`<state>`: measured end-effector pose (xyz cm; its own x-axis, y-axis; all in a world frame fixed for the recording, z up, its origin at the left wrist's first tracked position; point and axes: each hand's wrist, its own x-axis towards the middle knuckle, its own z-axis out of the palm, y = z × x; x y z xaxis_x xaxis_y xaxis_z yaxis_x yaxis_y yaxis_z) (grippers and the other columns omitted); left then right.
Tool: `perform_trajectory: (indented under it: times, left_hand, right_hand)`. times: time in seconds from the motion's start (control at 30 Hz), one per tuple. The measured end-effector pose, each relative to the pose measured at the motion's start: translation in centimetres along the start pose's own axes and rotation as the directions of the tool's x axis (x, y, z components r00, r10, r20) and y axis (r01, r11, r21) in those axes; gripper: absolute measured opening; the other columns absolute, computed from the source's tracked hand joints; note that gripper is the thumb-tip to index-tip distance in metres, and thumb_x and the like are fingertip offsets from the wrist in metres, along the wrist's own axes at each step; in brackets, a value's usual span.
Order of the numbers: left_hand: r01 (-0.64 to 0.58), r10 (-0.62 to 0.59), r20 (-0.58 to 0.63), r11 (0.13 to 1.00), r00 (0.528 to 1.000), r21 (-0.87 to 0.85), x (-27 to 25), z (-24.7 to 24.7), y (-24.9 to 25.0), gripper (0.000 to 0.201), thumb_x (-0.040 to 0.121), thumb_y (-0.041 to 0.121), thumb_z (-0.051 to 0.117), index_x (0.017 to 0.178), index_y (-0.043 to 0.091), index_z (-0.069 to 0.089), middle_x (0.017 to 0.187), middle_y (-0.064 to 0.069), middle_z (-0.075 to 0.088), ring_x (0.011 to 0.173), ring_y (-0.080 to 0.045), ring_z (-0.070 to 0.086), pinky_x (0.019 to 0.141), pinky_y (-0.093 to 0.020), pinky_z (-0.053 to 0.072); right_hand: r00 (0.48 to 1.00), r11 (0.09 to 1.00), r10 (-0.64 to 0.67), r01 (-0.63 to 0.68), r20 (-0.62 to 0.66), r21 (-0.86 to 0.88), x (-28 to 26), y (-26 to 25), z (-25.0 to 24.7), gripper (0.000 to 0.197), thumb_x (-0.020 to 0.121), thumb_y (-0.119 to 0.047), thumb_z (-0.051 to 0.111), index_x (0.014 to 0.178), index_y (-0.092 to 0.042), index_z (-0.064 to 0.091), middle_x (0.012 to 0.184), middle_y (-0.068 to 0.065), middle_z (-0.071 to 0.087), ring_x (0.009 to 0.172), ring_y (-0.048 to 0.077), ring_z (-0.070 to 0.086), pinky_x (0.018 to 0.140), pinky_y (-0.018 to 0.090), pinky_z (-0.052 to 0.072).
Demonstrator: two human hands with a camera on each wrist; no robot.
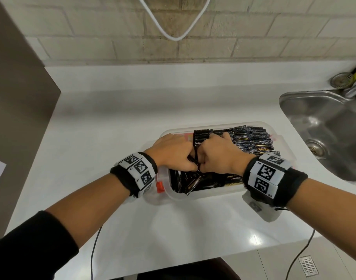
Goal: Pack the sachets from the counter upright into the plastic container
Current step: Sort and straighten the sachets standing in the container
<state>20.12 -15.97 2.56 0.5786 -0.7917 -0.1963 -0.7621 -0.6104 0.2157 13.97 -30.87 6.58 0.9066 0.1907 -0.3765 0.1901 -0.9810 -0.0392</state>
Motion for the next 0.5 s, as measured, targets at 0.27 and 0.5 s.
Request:
perform_trajectory:
  times: [0.27, 0.5]
  left_hand:
    - [0.004, -0.004, -0.025, 1.000, 1.000, 0.002, 0.3, 0.3, -0.2, 0.045, 0.066, 0.064, 0.044, 0.089, 0.033, 0.066, 0.056, 0.009, 0.048, 0.055, -0.009, 0.047, 0.051, -0.026, 0.026]
    - [0.010, -0.014, -0.061, 0.998, 0.998, -0.056, -0.1, 0.1, 0.0, 0.034, 0.072, 0.063, 0.044, 0.063, 0.030, 0.044, 0.054, 0.009, 0.045, 0.052, -0.005, 0.042, 0.051, -0.027, 0.026]
  right_hand:
    - [1.000, 0.994, -0.007, 0.010, -0.026, 0.106, -0.2, 0.9, -0.3, 0.012, 0.084, -0.030, 0.068, 0.082, -0.024, 0.058, 0.084, -0.007, 0.063, 0.085, 0.018, 0.052, 0.096, 0.039, 0.033]
    - [1.000, 1.000, -0.027, 0.026, -0.015, -0.015, -0.2, 0.2, 0.7, 0.015, 0.085, -0.036, 0.066, 0.095, -0.026, 0.059, 0.084, -0.010, 0.060, 0.096, 0.018, 0.049, 0.093, 0.044, 0.025]
